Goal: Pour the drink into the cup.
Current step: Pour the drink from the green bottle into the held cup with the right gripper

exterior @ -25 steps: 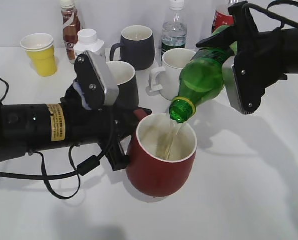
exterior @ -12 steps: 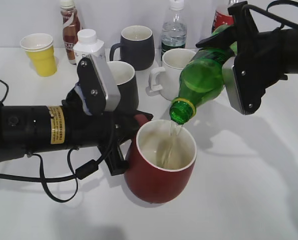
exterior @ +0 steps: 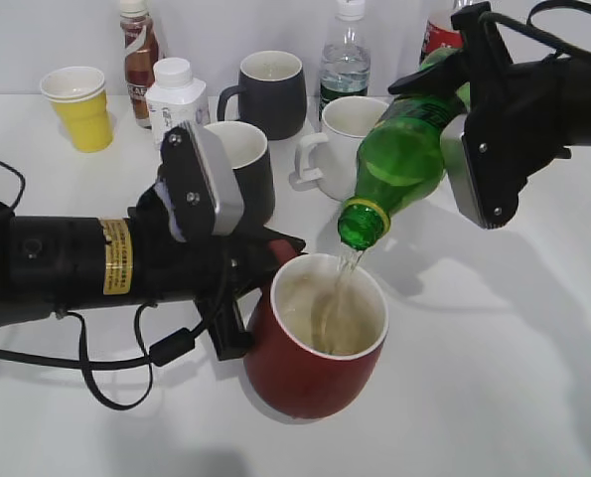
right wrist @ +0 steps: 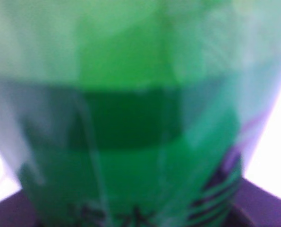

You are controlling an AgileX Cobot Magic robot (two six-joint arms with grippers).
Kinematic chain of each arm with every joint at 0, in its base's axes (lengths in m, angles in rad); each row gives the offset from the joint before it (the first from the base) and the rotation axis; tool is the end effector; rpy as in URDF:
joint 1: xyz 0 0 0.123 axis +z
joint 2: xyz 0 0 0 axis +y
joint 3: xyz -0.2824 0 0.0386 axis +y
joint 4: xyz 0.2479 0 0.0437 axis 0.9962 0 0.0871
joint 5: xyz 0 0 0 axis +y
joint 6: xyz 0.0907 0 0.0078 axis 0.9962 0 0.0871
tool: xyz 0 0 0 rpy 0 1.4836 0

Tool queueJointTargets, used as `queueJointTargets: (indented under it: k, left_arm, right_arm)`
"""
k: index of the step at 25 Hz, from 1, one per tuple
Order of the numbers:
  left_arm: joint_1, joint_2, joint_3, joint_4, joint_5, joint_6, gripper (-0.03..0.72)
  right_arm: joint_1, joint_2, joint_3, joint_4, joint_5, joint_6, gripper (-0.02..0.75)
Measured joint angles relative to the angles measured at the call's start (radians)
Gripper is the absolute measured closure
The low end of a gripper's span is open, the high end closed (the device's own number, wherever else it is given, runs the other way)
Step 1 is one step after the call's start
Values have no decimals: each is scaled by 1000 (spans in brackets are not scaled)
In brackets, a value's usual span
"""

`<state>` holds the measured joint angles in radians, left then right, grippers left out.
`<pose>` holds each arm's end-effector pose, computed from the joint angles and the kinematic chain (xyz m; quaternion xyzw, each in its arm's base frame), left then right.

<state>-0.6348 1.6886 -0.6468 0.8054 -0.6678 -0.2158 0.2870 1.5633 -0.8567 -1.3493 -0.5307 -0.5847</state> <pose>0.2236 -0.2150 0.1711 0.5364 0.6392 -0.2365 0.4976 0.2973 0.1345 0.2406 -0.7970 0.2644 -0.2072 0.5020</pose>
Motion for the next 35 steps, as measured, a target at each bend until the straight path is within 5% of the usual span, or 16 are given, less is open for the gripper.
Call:
queueJointTargets:
  k: [35]
  left_arm:
    - [0,0,0,4,0,0,632]
  right_arm:
    - [0,-4,-1,31,0,-81,330]
